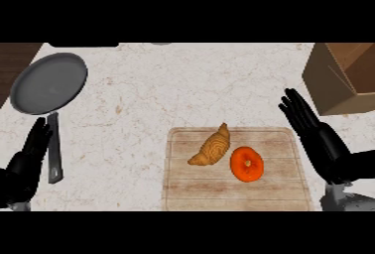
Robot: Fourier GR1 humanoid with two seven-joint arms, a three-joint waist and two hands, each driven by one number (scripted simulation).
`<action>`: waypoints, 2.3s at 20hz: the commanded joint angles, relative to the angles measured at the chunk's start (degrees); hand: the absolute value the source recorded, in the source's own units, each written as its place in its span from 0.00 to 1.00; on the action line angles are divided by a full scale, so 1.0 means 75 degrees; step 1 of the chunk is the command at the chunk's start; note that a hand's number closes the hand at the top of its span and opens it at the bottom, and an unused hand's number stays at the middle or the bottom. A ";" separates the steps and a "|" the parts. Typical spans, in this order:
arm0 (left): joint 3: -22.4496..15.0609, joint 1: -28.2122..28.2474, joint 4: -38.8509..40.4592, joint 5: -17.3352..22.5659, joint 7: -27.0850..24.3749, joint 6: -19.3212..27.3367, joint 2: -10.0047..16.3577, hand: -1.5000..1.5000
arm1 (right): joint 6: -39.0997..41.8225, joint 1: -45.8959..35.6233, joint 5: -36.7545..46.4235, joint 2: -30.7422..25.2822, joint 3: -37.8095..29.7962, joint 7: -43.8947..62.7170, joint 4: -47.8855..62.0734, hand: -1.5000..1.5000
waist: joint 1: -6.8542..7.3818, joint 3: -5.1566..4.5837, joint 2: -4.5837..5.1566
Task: Pick the squash from the cutting board and place it in the cardboard box
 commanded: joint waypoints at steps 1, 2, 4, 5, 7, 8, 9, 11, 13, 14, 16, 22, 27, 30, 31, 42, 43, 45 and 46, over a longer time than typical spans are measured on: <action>0.0174 0.0122 -0.0281 0.0070 0.0332 -0.0007 0.0195 0.50 | -0.0774 0.0148 0.0295 0.0491 0.0046 0.0162 -0.0295 0.00 | -0.0235 -0.0340 -0.0073; 0.0430 -0.0169 -0.0212 0.0503 0.0589 -0.0444 0.0464 0.50 | -0.1293 0.0370 0.0518 0.0462 -0.0224 0.0341 -0.0565 0.00 | -0.0350 -0.0346 -0.0088; 0.0229 -0.0241 -0.0532 0.0712 0.0868 -0.0389 0.0094 0.50 | -0.2309 0.0614 0.1029 0.0547 -0.0690 0.0490 -0.1014 0.00 | -0.0537 -0.0352 -0.0147; 0.0196 -0.0218 -0.0671 0.0837 0.1038 -0.0457 0.0074 0.50 | -0.2867 0.0621 0.1272 0.0615 -0.0936 0.0702 -0.1314 0.00 | -0.0643 -0.0362 -0.0206; 0.0179 -0.0117 -0.0491 0.0876 0.0915 -0.0441 -0.0065 0.50 | -0.3264 0.1166 0.3029 -0.0817 -0.1680 0.0613 -0.0641 0.00 | -0.1180 -0.0520 -0.0143; 0.0190 -0.0112 -0.0547 0.1033 0.1077 -0.0480 -0.0126 0.50 | -0.4290 0.1078 0.2830 0.0166 -0.1979 0.0153 -0.1265 0.00 | -0.1236 -0.0410 -0.0283; 0.0149 -0.0184 -0.0627 0.1177 0.1254 -0.0553 -0.0187 0.50 | -0.4760 0.1021 0.3117 0.0417 -0.1999 -0.0083 -0.1576 0.00 | -0.1072 -0.0386 -0.0249; -0.0008 -0.0020 -0.1032 0.1236 0.1467 -0.0596 -0.0235 0.50 | -0.5209 0.1586 0.3917 0.0867 -0.1350 -0.0498 -0.2460 0.00 | -0.0754 -0.0366 -0.0248; -0.0016 -0.0392 -0.1210 0.1296 0.1939 -0.0567 -0.0083 0.50 | -0.5466 0.2002 0.4981 0.1128 -0.0510 -0.0473 -0.3134 0.00 | -0.0650 -0.0371 -0.0178; 0.0094 -0.0524 -0.1261 0.1465 0.2098 -0.0577 -0.0058 0.50 | -0.5558 0.2328 0.5430 0.1338 -0.0044 -0.0725 -0.3315 0.00 | -0.0609 -0.0369 -0.0165; -0.0049 -0.0321 -0.1502 0.1423 0.2168 -0.0717 0.0002 0.50 | -0.5418 0.2731 0.6625 0.1375 0.0718 0.0145 -0.3824 0.00 | -0.0439 -0.0387 -0.0134; 0.0007 -0.0513 -0.1622 0.1499 0.2370 -0.0687 0.0059 0.50 | -0.3375 0.3860 0.8461 0.0621 0.0994 0.2532 -0.3753 0.00 | -0.0363 -0.0441 -0.0028; -0.0062 -0.0680 -0.1712 0.1494 0.2610 -0.0544 -0.0019 0.50 | -0.1597 0.4060 0.9842 0.0676 0.1791 0.4432 -0.4172 0.00 | -0.0188 -0.0436 0.0020; -0.0151 -0.0727 -0.1920 0.1492 0.2773 -0.0642 0.0071 0.50 | -0.0337 0.3618 1.0213 0.1016 0.2227 0.5820 -0.4477 0.00 | 0.0001 -0.0424 0.0030; -0.0323 -0.0576 -0.2029 0.1424 0.2665 -0.0637 -0.0090 0.50 | 0.0057 0.3496 1.0290 0.1187 0.2464 0.6211 -0.4313 0.00 | 0.0066 -0.0413 0.0029; -0.0155 -0.1141 -0.1608 0.1431 0.2864 -0.0637 -0.0091 0.50 | 0.1466 0.0529 0.9431 0.1776 0.3507 1.0284 -0.3452 0.00 | -0.0081 -0.0370 0.0021; -0.0124 -0.0777 -0.1958 0.1527 0.2993 -0.0628 -0.0061 0.50 | 0.1464 0.0582 0.9359 0.1777 0.3555 1.0492 -0.3457 0.00 | -0.0011 -0.0367 -0.0016; 0.0028 -0.0478 -0.2178 0.1673 0.2910 -0.0870 0.0091 0.50 | 0.1815 0.0438 0.8939 0.1778 0.2979 1.0356 -0.3461 0.00 | -0.0014 -0.0360 -0.0032; 0.0030 -0.0671 -0.1835 0.1546 0.2817 -0.0745 -0.0008 0.50 | 0.1937 0.0384 0.8766 0.1778 0.3107 1.0462 -0.3401 0.00 | -0.0089 -0.0365 -0.0014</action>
